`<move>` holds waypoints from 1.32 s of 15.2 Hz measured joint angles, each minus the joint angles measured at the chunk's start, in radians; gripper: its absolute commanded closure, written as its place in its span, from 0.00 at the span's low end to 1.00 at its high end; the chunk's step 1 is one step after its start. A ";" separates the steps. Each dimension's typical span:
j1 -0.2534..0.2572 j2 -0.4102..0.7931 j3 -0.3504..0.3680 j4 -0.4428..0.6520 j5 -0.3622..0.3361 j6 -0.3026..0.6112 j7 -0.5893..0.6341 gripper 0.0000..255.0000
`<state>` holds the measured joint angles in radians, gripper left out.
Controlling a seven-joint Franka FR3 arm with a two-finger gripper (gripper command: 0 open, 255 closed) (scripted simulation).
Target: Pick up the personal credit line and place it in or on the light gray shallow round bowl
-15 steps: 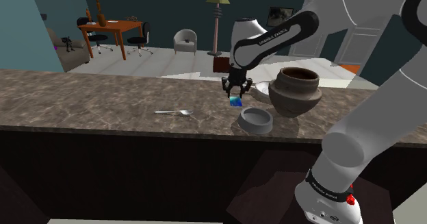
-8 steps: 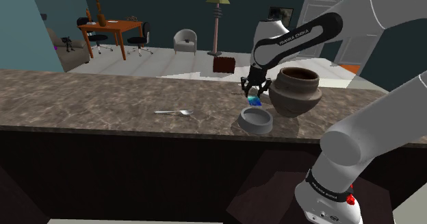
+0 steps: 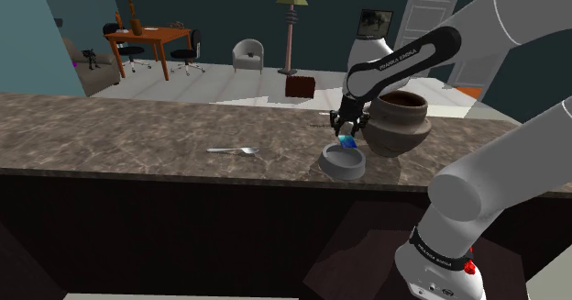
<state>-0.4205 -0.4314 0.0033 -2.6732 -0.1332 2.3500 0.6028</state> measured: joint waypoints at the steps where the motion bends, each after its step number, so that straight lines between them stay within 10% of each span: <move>1: -0.001 0.010 0.000 -0.004 -0.002 0.014 0.001 1.00; 16: -0.015 0.118 0.004 -0.063 -0.028 0.181 0.028 1.00; 17: -0.015 0.118 0.004 -0.063 -0.028 0.181 0.028 0.00; 20: -0.015 0.118 0.004 -0.063 -0.028 0.181 0.028 0.00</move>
<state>-0.4351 -0.3131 0.0074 -2.7360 -0.1615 2.5308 0.6311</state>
